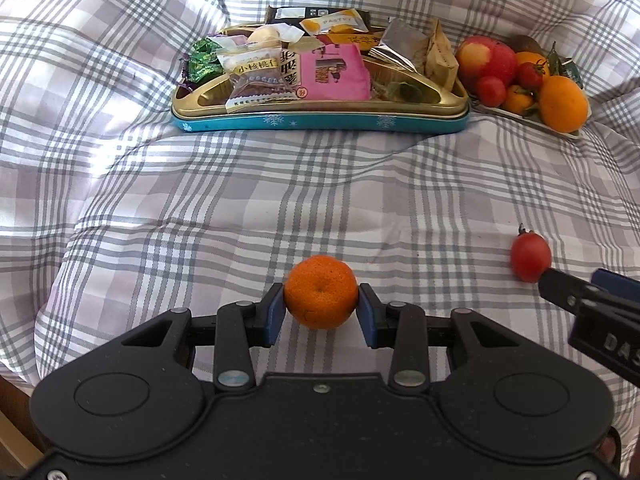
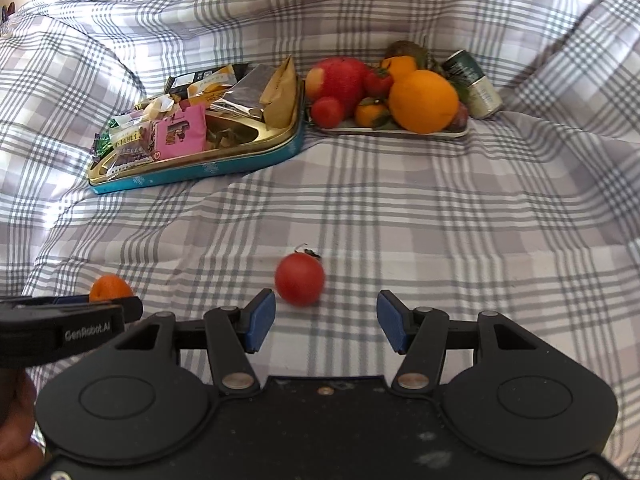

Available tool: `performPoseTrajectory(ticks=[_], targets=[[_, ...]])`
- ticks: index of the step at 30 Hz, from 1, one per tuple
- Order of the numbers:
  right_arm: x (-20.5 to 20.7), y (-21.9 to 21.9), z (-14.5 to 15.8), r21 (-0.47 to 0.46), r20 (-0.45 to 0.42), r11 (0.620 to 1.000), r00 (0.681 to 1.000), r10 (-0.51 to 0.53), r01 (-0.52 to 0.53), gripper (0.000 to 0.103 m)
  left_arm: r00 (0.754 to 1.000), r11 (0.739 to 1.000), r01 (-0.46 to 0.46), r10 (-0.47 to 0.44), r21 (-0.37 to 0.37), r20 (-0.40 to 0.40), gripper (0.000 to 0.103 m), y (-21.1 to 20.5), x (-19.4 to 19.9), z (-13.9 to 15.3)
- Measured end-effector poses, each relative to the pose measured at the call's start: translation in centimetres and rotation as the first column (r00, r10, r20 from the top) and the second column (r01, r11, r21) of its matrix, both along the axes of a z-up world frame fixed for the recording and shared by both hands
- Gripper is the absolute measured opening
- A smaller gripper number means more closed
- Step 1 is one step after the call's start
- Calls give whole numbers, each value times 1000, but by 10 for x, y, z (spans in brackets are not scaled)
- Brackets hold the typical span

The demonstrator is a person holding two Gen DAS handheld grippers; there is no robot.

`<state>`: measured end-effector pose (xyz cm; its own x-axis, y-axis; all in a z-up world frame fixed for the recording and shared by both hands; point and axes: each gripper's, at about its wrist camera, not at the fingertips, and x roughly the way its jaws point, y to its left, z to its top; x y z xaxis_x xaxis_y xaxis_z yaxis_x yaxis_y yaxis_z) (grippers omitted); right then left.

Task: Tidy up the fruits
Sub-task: 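Close the right tool on the red tomato, then carry the tangerine with the left tool while the right tool carries the tomato over the tray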

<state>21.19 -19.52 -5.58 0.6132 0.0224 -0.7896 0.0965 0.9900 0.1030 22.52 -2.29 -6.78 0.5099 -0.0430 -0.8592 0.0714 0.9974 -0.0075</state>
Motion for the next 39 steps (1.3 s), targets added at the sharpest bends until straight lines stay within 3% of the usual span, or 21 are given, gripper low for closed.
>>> performPoseTrajectory(ticks=[18, 24, 26, 39], targets=[[34, 17, -26, 3, 12, 1000, 1000, 10, -10, 60, 1000, 1000, -3, 3, -18, -4, 47, 6, 6, -7], [36, 23, -30, -70, 36, 997, 999, 20, -18, 46, 1000, 1000, 1, -1, -19, -2, 47, 4, 6, -5], [36, 25, -30, -94, 44, 995, 999, 33, -29, 36, 1000, 1000, 3, -3, -20, 0, 47, 3, 4, -4], [11, 19, -13, -89, 63, 995, 997, 43, -38, 35, 999, 1000, 16, -16, 1, 43, 47, -7, -16, 18]])
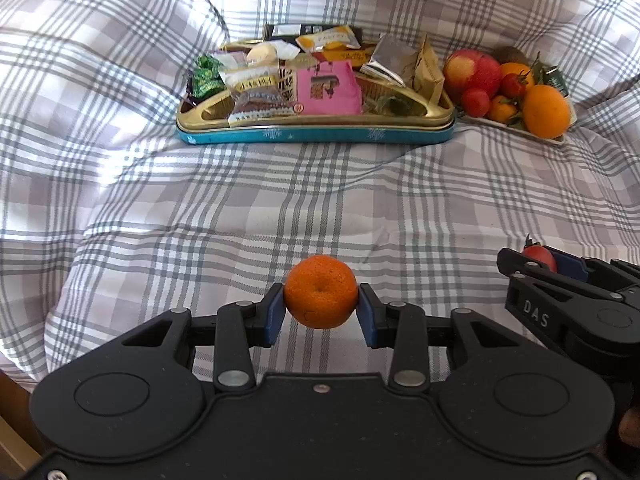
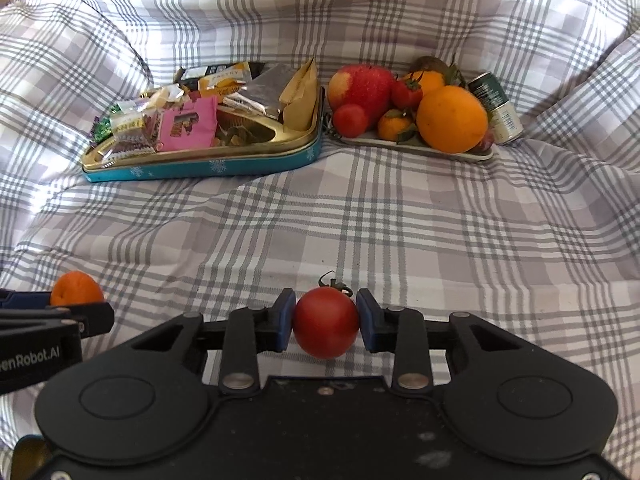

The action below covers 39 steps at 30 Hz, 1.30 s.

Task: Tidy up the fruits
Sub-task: 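Carry the tangerine with the left tool while the right tool carries the tomato over the tray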

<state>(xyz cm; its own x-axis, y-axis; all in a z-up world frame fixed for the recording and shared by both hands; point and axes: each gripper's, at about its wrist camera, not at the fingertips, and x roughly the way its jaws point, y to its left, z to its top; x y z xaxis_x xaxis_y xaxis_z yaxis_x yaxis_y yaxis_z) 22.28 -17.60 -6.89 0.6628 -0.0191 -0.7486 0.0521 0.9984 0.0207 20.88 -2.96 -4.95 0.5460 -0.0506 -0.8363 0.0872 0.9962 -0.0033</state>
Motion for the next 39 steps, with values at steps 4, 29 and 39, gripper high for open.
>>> performPoseTrajectory(ticks=[4, 29, 39], targets=[[-15, -3, 14, 6, 23, 1000, 1000, -4, 3, 35, 1000, 1000, 10, -10, 0, 23, 47, 0, -13, 12], [-195, -21, 105, 104, 238, 992, 970, 45, -71, 35, 980, 995, 83, -91, 48, 178, 47, 6, -142, 71], [-263, -22, 111, 123, 252, 986, 965, 79, -113, 35, 980, 995, 93, -100, 45, 170, 47, 0, -192, 67]])
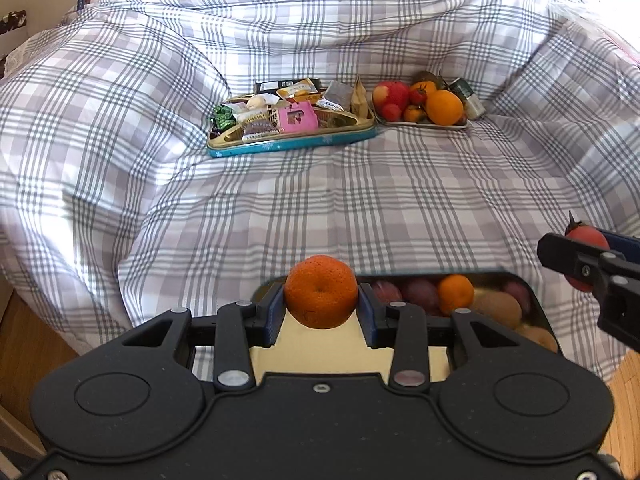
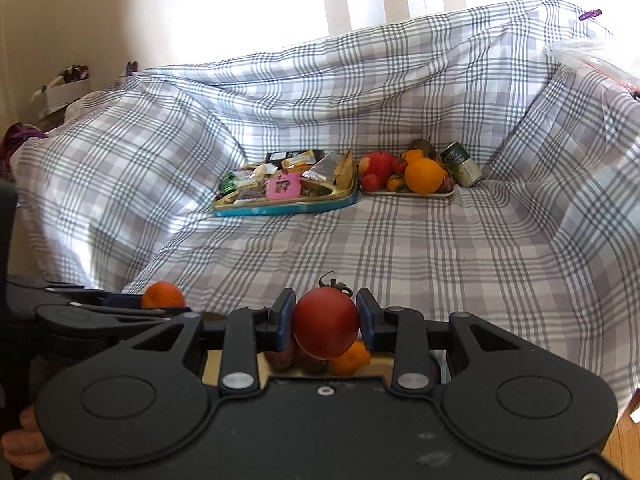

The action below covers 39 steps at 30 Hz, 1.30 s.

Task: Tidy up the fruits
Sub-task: 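Carry the tangerine with the left tool while the right tool carries the tomato over the tray, then open the left tool to drop the tangerine while the right tool releases the tomato into the tray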

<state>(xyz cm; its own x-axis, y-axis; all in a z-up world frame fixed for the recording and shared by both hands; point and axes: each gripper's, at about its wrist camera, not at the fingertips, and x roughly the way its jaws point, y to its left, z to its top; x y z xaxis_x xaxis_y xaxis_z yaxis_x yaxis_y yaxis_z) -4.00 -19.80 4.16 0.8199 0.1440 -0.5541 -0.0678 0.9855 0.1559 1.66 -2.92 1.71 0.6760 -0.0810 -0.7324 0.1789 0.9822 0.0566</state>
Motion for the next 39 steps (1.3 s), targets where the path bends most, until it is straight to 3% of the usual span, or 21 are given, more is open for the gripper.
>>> performPoseTrajectory(ticks=[6, 17, 39], targets=[[-22, 2, -3, 2, -28, 1000, 999, 16, -16, 35, 999, 1000, -24, 24, -11, -26, 47, 2, -12, -6], [-18, 7, -28, -13, -132, 1000, 991, 21, -23, 35, 992, 997, -76, 75, -8, -101, 47, 8, -8, -27], [-15, 10, -35, -17, -172, 1000, 985, 22, -25, 36, 986, 996, -81, 76, -24, -148, 48, 10, -3, -35]])
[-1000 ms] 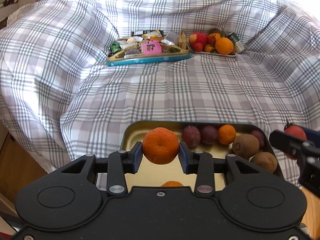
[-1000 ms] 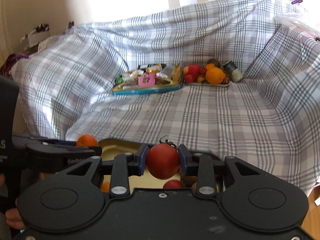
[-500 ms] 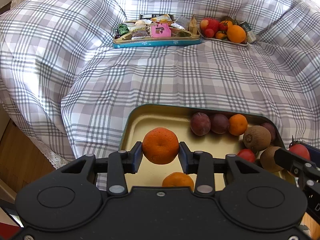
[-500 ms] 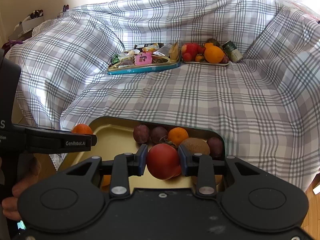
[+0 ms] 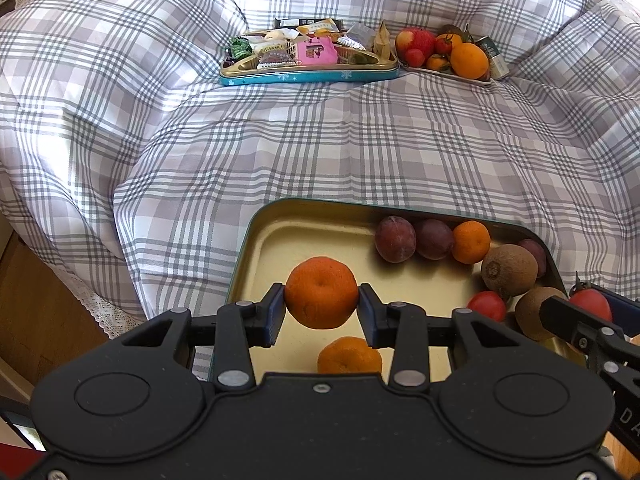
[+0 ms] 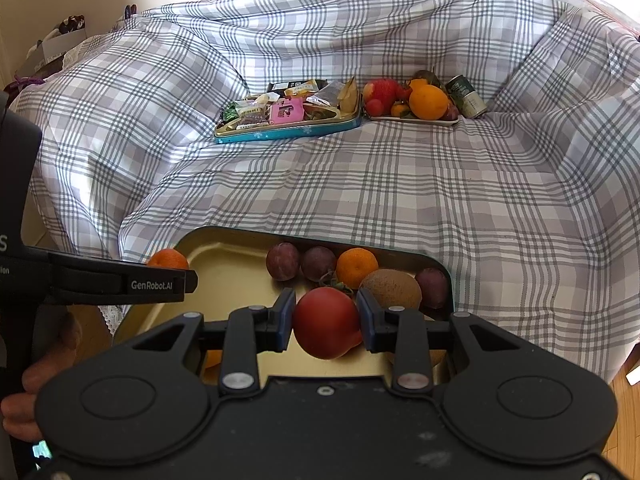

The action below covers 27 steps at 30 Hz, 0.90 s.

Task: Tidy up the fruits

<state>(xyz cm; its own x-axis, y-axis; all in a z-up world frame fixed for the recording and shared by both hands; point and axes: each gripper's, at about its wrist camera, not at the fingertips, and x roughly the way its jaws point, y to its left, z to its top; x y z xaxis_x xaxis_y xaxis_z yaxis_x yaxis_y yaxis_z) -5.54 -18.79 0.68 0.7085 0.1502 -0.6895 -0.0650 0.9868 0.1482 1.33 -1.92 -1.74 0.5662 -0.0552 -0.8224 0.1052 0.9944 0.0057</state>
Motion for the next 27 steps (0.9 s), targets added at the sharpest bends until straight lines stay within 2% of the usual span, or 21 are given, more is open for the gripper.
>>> performPoseTrajectory(ticks=[6, 21, 27], targets=[[0, 1, -1, 0, -2, 1000, 1000, 2, -2, 36, 999, 1000, 10, -10, 18, 37, 47, -2, -3, 6], [-1, 1, -1, -4, -6, 1000, 1000, 2, -2, 36, 1000, 1000, 10, -10, 12, 16, 47, -1, -6, 3], [1, 0, -3, -11, -31, 1000, 999, -24, 24, 44, 1000, 1000, 9, -9, 11, 9, 47, -1, -9, 2]])
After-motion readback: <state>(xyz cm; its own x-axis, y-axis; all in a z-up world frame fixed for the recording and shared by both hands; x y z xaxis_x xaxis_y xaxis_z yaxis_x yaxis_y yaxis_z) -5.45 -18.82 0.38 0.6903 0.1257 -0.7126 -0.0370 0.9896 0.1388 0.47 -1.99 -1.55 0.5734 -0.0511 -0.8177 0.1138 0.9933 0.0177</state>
